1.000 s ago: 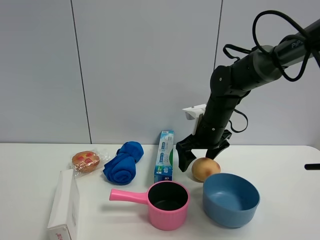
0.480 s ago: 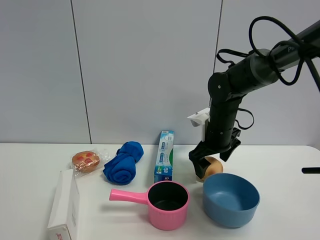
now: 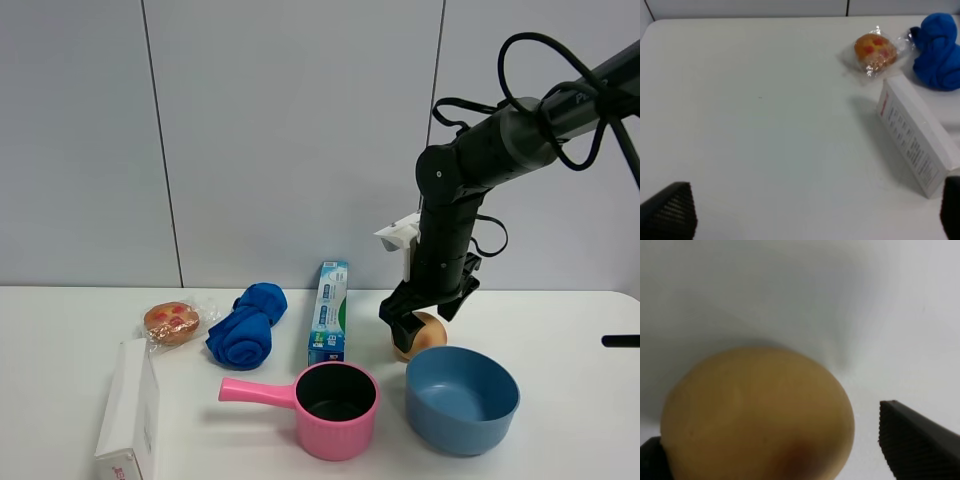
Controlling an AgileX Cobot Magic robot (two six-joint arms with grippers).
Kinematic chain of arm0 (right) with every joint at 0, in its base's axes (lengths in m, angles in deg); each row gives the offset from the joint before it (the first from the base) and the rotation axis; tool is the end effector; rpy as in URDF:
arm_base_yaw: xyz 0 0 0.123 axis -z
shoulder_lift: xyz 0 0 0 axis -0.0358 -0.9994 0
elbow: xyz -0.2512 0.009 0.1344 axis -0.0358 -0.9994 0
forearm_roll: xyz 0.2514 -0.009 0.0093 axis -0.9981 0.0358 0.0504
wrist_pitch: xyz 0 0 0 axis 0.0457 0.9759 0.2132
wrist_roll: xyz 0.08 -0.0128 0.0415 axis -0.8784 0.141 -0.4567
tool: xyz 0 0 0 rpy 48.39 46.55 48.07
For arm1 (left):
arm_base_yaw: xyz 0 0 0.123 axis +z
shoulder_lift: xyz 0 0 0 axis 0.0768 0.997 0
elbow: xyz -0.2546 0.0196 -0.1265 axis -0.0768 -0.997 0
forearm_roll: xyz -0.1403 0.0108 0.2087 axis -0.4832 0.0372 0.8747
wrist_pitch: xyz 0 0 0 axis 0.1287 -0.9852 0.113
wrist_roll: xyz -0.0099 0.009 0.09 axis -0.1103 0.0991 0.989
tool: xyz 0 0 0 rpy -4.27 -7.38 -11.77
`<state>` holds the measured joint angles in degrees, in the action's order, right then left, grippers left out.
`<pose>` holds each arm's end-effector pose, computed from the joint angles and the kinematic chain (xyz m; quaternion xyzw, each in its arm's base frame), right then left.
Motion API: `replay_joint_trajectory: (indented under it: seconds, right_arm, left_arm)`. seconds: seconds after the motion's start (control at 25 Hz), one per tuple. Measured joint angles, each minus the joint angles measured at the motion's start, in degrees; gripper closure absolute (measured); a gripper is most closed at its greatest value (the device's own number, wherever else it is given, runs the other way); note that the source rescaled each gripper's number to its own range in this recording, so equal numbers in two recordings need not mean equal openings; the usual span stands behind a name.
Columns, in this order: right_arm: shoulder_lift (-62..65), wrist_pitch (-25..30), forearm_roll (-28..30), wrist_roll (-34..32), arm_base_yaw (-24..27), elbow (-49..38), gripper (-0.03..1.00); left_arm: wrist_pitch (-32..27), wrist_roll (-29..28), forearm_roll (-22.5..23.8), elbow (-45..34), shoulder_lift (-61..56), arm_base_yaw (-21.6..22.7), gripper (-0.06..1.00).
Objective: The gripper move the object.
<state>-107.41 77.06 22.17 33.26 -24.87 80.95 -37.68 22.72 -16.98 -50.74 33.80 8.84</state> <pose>0.4245 0.1664 0.1315 -0.3430 0.9284 -0.0566 0.1310 -0.0062 -0.0054 0.2800 -0.0099 0.8477 0.0036 0.5304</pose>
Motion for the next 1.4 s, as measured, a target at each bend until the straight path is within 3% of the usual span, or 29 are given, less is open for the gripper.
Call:
replay_joint_trajectory:
  seconds: [0.16, 0.32, 0.44, 0.56, 0.64, 0.8, 1.08, 1.24, 1.4]
  right_arm:
    - [-0.1, -0.6, 0.0, 0.0, 0.0, 0.0, 0.17]
    - [-0.9, -0.6, -0.2, 0.0, 0.0, 0.0, 0.28]
    - [-1.8, 1.2, -0.4, 0.0, -0.1, 0.0, 0.46]
    - [-1.9, 2.2, -0.5, -1.0, -0.2, 0.1, 0.78]
    - [-1.8, 2.2, -0.3, -2.9, -0.2, 0.2, 0.88]
    - [1.1, 1.8, -0.7, -6.3, -0.2, 0.2, 0.94]
    - [17.4, 2.8, -3.8, -5.9, -0.4, 0.1, 0.95]
    - [25.8, 3.5, -9.8, 1.1, -2.8, 0.1, 0.96]
    - [28.4, 5.4, -16.2, 9.2, -8.5, 0.1, 0.96]
  left_arm:
    - [0.0, 0.0, 0.0, 0.0, 0.0, 0.0, -0.06]
    - [0.0, 0.0, 0.0, 0.0, 0.0, 0.0, -0.06]
    - [0.0, 0.0, 0.0, 0.0, 0.0, 0.0, -0.06]
    - [0.0, 0.0, 0.0, 0.0, 0.0, 0.0, -0.06]
    - [0.0, 0.0, 0.0, 0.0, 0.0, 0.0, -0.06]
    - [0.0, 0.0, 0.0, 0.0, 0.0, 0.0, -0.06]
    - [0.0, 0.0, 0.0, 0.0, 0.0, 0.0, -0.06]
    - [0.0, 0.0, 0.0, 0.0, 0.0, 0.0, -0.06]
    - [0.0, 0.0, 0.0, 0.0, 0.0, 0.0, -0.06]
